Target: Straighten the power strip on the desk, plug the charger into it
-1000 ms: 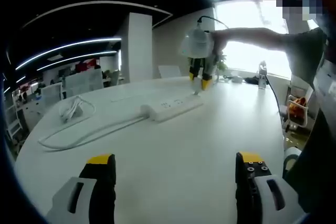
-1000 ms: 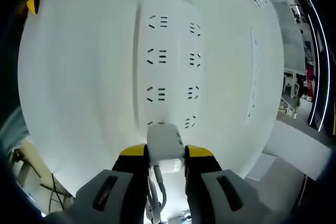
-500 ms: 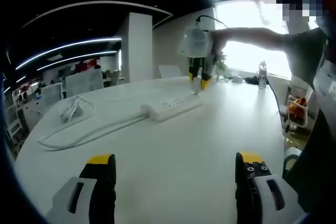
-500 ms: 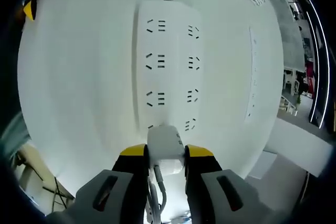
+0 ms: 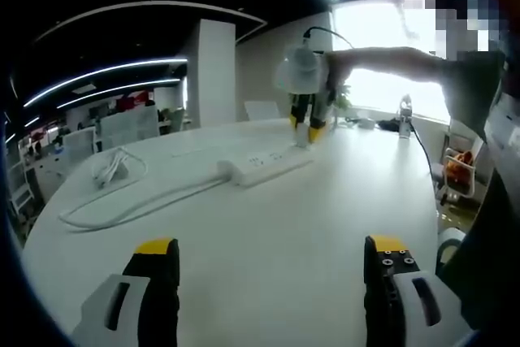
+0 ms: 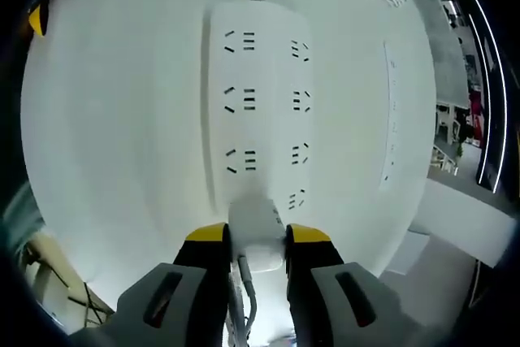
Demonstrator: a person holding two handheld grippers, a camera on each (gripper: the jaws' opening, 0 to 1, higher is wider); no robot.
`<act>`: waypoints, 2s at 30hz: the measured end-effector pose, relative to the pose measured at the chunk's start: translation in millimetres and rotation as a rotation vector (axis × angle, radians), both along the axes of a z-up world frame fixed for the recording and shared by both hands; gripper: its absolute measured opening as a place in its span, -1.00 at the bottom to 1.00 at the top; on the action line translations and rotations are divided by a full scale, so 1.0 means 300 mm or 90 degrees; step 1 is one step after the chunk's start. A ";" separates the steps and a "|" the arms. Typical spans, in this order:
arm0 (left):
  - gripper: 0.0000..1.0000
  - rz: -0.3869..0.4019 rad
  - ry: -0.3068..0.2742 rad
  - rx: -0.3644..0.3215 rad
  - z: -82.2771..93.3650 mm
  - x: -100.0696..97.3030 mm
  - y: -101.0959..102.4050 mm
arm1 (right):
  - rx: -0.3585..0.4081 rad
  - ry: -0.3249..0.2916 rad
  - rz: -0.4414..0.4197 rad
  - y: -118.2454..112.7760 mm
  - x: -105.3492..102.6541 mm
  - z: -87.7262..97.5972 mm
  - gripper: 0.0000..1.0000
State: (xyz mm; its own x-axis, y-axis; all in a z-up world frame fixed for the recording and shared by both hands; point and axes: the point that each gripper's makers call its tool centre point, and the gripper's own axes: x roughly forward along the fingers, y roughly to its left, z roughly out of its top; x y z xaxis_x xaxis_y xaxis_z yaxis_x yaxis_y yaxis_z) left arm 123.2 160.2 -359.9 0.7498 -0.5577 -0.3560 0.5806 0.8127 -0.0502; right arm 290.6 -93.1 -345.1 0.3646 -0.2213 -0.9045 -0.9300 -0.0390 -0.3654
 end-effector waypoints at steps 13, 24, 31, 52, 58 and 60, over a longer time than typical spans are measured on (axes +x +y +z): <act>0.94 0.001 0.001 0.003 -0.002 0.001 -0.001 | 0.016 -0.002 -0.002 0.028 -0.014 0.011 -0.51; 0.94 0.001 0.001 0.005 -0.001 0.002 -0.001 | 0.018 -0.005 -0.001 0.041 -0.034 0.021 -0.52; 0.94 0.002 0.001 0.005 -0.002 0.001 -0.006 | 0.018 -0.010 -0.003 0.046 -0.042 0.021 -0.53; 0.94 0.003 0.000 0.003 -0.002 -0.005 -0.010 | 0.030 -0.014 -0.003 0.035 -0.031 0.013 -0.54; 0.93 0.002 0.000 0.004 -0.004 -0.006 -0.010 | 0.031 -0.014 -0.002 0.030 -0.029 0.010 -0.54; 0.93 0.002 0.000 0.004 -0.004 -0.006 -0.010 | 0.031 -0.013 -0.003 0.029 -0.028 0.008 -0.54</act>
